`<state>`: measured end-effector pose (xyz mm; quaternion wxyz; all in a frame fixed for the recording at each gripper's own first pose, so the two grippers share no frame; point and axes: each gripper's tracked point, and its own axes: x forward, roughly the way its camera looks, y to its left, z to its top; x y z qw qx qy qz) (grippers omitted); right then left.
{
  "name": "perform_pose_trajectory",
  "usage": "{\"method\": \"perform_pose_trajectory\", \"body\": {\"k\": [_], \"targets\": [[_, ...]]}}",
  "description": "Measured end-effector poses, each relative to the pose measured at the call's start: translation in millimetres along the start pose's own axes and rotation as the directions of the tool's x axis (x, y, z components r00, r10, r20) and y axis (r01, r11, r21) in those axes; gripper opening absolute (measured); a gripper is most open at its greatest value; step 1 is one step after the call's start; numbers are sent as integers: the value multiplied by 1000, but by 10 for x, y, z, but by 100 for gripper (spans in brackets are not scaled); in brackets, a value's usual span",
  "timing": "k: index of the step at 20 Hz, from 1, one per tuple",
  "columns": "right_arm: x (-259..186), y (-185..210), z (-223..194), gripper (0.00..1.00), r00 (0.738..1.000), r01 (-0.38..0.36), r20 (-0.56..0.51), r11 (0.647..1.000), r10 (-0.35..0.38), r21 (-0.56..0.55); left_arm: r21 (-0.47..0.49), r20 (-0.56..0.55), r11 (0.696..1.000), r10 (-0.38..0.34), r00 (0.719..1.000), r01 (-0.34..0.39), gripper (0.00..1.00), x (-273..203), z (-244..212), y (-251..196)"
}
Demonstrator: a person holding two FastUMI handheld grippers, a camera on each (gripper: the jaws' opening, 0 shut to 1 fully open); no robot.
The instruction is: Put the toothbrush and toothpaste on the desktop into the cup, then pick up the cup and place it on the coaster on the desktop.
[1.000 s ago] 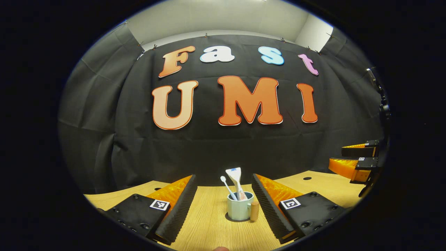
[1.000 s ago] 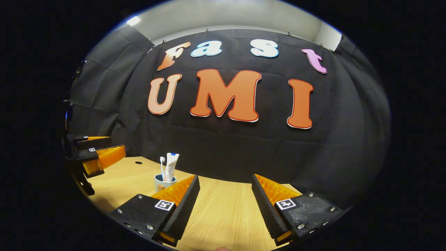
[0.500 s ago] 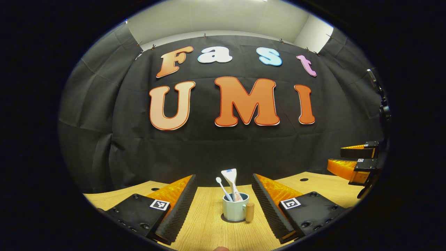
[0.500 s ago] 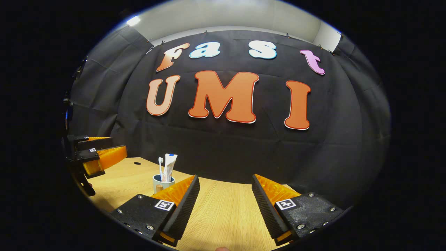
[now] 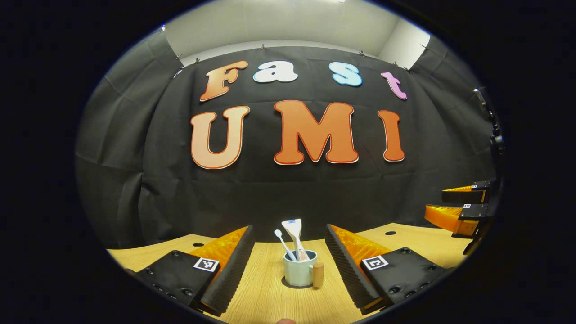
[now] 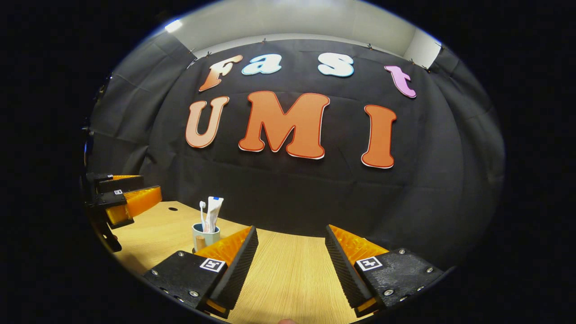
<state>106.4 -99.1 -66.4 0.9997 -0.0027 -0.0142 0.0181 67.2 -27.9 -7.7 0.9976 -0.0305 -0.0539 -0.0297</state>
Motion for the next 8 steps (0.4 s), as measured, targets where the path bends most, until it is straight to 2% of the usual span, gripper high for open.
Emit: {"method": "perform_pose_trajectory", "body": {"k": [8], "targets": [[-22,-38,50,90,1000,-2,19,1000,1,17,14,0,1000,5,1000,-5,100,-33,32,-11]]}}
